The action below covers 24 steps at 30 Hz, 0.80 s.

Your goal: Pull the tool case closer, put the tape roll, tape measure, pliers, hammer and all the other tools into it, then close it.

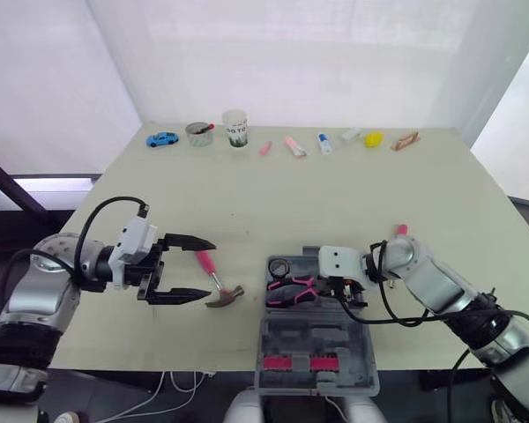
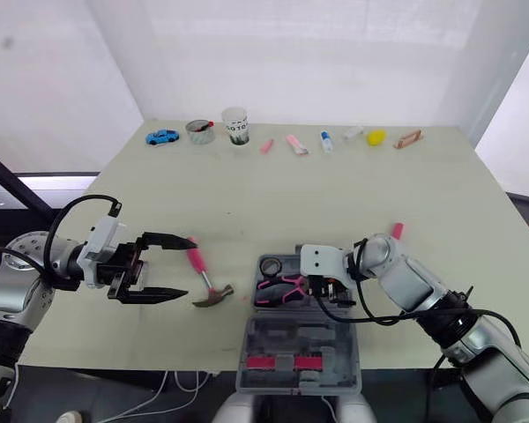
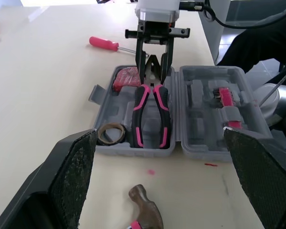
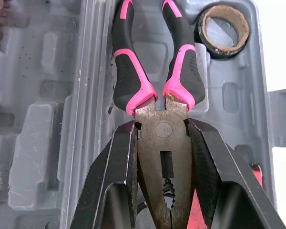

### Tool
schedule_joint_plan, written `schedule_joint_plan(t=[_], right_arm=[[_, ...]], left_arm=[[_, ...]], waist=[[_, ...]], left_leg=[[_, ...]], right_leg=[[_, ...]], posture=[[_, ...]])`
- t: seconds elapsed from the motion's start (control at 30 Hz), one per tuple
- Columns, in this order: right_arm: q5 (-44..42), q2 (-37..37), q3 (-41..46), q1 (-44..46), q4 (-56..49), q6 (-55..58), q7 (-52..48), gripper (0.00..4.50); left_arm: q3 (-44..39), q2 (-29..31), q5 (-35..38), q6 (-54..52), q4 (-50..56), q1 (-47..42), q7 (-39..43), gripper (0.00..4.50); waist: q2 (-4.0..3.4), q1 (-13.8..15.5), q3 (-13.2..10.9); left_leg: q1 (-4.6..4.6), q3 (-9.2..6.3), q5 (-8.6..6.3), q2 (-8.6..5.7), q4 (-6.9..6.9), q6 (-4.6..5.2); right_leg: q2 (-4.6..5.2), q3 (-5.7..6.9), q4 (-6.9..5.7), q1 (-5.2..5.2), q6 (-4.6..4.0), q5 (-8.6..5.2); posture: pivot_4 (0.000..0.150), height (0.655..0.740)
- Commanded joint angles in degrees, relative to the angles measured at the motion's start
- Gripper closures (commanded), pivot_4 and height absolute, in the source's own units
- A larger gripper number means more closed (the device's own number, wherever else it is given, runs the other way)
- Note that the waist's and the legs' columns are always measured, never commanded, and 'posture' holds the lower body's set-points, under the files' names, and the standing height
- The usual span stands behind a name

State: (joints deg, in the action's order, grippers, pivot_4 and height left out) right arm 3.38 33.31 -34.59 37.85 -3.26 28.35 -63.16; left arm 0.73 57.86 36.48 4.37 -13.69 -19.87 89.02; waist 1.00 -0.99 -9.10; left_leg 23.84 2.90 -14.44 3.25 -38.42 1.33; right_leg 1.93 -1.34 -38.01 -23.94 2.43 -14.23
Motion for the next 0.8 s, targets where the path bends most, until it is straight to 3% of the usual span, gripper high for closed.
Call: schedule_joint_plan(t=[0.03,0.17,0.2,0.23,0.37,0.4,0.63,0.77,0.8], right_arm=[[1.04,-1.18,-0.37,0.26,-0.39,-1.20,-0.03,3.52],[1.90,-1.36,-0.02,-0.70,0.10,-1.65,-0.07,3.52],[1.97,-1.30,0.20,-0.81,0.02,-1.60,-0.25,2.49],[2.11,-1.30,0.49,-0.89,-0.02,-1.68,-0.22,2.21],[2.40,-0.95,1.72,-1.12,-0.28,-2.27,-0.10,0.17],[2.21,-0.70,2.16,-1.14,-0.35,-2.40,-0.19,0.08],[-3.93,-3.29,8.98,-3.06,1.29,-5.16,0.97,0.08],[-6.69,-6.28,12.18,-4.98,4.91,-12.68,2.45,1.49],[-6.59,-6.95,12.44,-5.48,6.19,-14.02,3.06,2.25]], left_arm=[[0.47,1.05,1.51,1.28,-0.04,-0.73,3.48,0.00],[1.03,0.71,1.70,1.30,0.18,-0.78,3.48,0.00],[1.18,0.71,1.79,1.37,0.13,-0.80,3.48,0.00],[1.37,0.73,1.87,1.46,0.00,-0.89,3.48,0.00],[1.94,0.68,1.99,1.81,-0.43,-1.13,3.48,0.00],[2.07,0.61,1.94,1.94,-0.59,-1.22,3.48,0.00],[2.84,-0.35,1.35,3.12,-1.75,-1.85,3.48,0.00],[2.88,-1.15,2.18,3.16,-1.86,-1.91,3.48,0.00],[2.80,-1.39,2.52,3.03,-1.91,-1.98,3.48,0.00]], waist=[[0.00,-0.03,0.00],[0.00,0.01,0.00],[0.00,0.03,0.00],[0.00,0.12,0.00],[0.00,0.26,0.00],[0.00,0.27,0.00],[0.00,0.32,0.00],[0.03,0.28,0.01],[0.02,0.28,0.01]], left_leg=[[-0.01,0.00,0.00,0.01,0.00,0.00],[-0.01,-0.01,0.00,0.02,0.00,0.00],[-0.01,-0.01,0.00,0.02,0.00,0.00],[-0.01,0.00,0.00,0.02,0.00,0.00],[0.01,0.01,0.00,0.01,-0.01,0.00],[0.01,0.01,0.00,0.01,-0.01,0.00],[0.00,0.00,0.00,0.01,-0.01,0.00],[0.00,0.00,0.00,0.01,0.00,0.00],[0.00,0.00,0.00,0.01,-0.01,0.00]], right_leg=[[-0.01,0.00,-0.01,0.00,0.00,0.00],[-0.02,0.01,-0.02,0.00,-0.01,0.00],[-0.02,0.00,-0.02,0.00,-0.01,0.00],[-0.02,0.00,-0.01,0.00,-0.01,0.00],[0.00,0.00,0.00,0.00,0.00,0.00],[0.00,0.00,0.00,0.00,0.00,0.00],[0.00,0.01,0.00,0.01,0.00,0.00],[0.00,0.01,0.00,0.02,0.00,0.00],[0.00,0.01,0.01,0.03,0.00,0.01]], posture=[[0.150,0.7400],[0.150,0.7400],[0.150,0.7400],[0.150,0.7400],[0.150,0.7400],[0.150,0.7400],[0.150,0.7400],[0.150,0.7400],[0.150,0.7400]])
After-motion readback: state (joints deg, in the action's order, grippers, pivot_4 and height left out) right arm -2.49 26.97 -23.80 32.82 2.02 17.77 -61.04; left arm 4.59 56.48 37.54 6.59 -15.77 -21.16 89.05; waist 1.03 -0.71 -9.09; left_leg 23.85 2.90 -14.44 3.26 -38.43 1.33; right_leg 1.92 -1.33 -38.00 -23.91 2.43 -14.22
